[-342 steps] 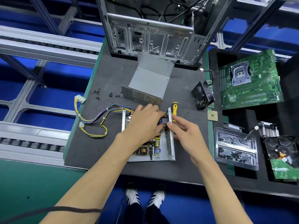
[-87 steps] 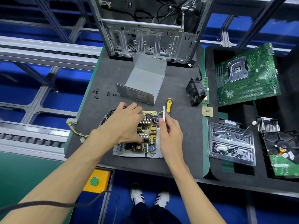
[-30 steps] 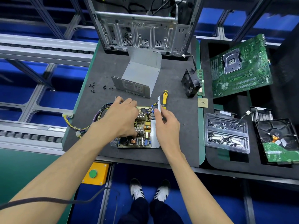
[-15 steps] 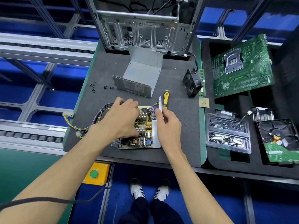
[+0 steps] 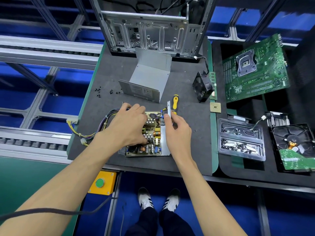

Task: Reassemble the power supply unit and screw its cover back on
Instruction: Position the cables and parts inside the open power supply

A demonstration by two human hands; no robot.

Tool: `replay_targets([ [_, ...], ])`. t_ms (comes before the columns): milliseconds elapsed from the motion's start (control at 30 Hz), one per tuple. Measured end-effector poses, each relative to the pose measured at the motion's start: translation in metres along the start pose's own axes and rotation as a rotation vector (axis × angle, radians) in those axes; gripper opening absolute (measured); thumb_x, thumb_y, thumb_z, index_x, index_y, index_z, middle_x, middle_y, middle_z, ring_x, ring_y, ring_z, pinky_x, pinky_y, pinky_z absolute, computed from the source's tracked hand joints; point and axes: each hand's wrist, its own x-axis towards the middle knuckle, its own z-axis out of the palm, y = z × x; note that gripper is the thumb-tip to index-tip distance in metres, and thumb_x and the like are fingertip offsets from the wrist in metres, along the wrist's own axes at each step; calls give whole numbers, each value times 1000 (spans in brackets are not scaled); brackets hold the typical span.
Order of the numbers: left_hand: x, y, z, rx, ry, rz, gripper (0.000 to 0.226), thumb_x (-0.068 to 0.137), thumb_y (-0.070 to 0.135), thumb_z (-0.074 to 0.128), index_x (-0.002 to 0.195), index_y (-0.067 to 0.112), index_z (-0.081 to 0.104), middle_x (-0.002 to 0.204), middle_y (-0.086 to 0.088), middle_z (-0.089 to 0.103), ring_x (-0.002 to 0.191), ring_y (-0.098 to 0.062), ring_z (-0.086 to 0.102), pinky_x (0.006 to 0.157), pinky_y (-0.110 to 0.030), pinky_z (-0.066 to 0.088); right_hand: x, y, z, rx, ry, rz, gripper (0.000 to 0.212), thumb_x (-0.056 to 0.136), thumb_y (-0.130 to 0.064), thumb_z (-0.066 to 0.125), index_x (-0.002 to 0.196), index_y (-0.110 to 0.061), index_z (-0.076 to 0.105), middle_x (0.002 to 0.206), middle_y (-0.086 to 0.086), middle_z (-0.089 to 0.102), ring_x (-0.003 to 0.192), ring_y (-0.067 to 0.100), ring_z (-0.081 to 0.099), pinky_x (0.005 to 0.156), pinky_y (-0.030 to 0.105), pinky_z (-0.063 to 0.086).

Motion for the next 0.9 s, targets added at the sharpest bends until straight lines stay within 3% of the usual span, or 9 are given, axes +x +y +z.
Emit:
replay_targets([
  [267,-1,2,1,-8,14,-11,69,71,68,66,118,19,67,115,3,53,115,-18,46,108,-39,31,-1,-3,0,7,0,5,24,105,-32,55,108,-20,75,89,-9,59,72,0,51,64,11,37],
  [567,-3,1,1,4,11,-4,72,73,70,65,124,18,64,118,3,52,117,-18,44,110,-38,29,-1,-4,-1,-9,-3,-8,27,106,-32,54,112,-16,75,85,-10,54,69,-4,50,63,9,37],
  [733,-3,2,1,9,8,0,76,74,68,66,130,17,61,121,2,52,119,-19,43,111,-38,28,0,-3,-2,-23,-12,-9,29,106,-33,54,115,-14,74,91,-8,58,71,-4,51,64,8,38],
  [900,-7,-1,1,5,-5,38,83,77,69,65,139,17,49,127,1,48,122,-21,40,111,-36,23,1,-6,-8,-3,-43,9,31,105,-39,54,124,-23,72,102,-9,65,80,-3,57,69,4,40],
])
